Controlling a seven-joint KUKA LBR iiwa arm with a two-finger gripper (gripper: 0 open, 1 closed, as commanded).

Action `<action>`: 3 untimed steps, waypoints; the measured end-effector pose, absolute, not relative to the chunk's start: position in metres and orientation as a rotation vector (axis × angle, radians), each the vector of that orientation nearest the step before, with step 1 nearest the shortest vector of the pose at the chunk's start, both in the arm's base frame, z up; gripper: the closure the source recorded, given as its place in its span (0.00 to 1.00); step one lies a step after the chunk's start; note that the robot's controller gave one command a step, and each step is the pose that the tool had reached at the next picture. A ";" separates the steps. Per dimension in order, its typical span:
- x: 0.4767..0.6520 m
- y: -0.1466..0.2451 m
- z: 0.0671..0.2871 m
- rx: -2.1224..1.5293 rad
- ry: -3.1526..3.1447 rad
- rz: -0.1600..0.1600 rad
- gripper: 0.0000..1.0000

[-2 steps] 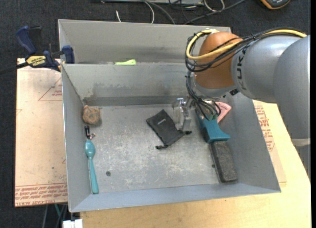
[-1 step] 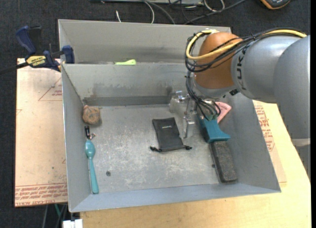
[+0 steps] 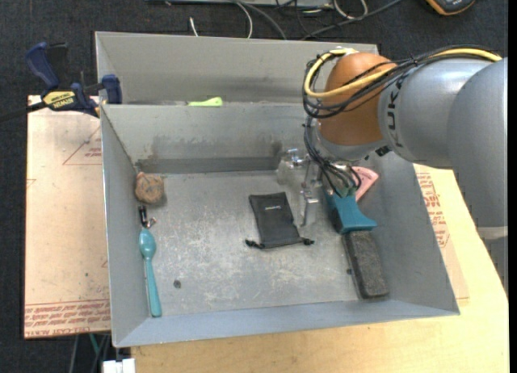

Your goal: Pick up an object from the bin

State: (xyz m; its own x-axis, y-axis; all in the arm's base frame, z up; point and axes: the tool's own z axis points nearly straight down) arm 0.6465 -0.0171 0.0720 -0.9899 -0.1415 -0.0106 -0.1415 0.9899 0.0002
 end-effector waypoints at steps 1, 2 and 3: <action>0.640 -0.015 0.072 -0.093 3.129 0.004 0.00; 0.638 -0.005 0.072 -0.342 3.110 0.002 1.00; 0.638 -0.005 0.072 -0.343 3.110 0.002 1.00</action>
Offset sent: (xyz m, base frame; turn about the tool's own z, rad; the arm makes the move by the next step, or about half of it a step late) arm -0.0099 0.0111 -0.0020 -0.0790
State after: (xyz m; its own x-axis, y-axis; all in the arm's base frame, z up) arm 0.6379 -0.0055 0.0716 -0.9759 -0.2179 -0.0133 -0.2179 0.9760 -0.0002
